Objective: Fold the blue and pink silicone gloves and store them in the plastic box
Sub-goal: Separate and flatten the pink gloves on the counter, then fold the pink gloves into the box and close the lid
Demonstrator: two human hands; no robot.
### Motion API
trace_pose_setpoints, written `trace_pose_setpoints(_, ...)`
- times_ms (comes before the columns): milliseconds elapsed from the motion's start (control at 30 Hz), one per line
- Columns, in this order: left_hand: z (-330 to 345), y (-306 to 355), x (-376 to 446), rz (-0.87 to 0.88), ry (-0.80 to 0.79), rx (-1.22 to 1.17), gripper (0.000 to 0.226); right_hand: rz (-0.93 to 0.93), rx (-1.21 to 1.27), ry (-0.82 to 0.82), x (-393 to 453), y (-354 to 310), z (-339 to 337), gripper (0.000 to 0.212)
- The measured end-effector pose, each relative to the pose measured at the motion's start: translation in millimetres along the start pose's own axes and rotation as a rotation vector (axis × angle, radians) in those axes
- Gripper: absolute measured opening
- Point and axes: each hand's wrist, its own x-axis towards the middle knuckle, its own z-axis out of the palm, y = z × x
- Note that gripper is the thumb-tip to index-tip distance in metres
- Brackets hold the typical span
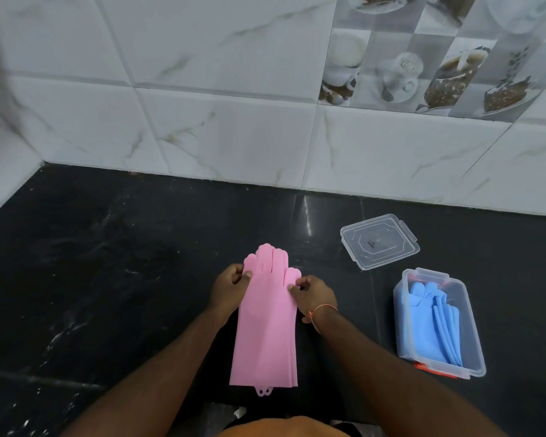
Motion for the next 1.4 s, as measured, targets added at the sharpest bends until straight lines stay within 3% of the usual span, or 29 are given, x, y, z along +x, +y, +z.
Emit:
trace_pose_setpoints(167,2.9,1.8,4.0,-0.007,0.000,-0.008,0.010,0.032,0.035,0.044,3.3,-1.3,4.2,0.005)
trace_pose_setpoints(733,1.7,3.4,9.5,-0.045,0.115,0.082,0.012,0.013,-0.098,0.056,8.9,0.5,-0.5,0.015)
trace_pose_setpoints(967,-14.5,4.7,-3.6,-0.030,0.031,0.351,0.017,0.025,-0.073,0.039,-0.2,2.1,-6.0,0.023)
trace_pose_setpoints(1100,-22.2,-15.4,-31.3,-0.105,-0.102,0.511,0.016,-0.009,-0.202,-0.119,-17.8,22.4,-6.3,0.030)
trace_pose_setpoints(1233,-24.1,-35.1,-57.8,-0.107,-0.156,0.554,0.026,-0.043,-0.322,-0.187,-36.6,44.2,-0.8,0.035)
trace_pose_setpoints(1400,-22.5,-39.2,-67.1,-0.070,-0.156,0.542,0.031,-0.094,-0.371,-0.142,-47.7,49.5,0.0,0.029)
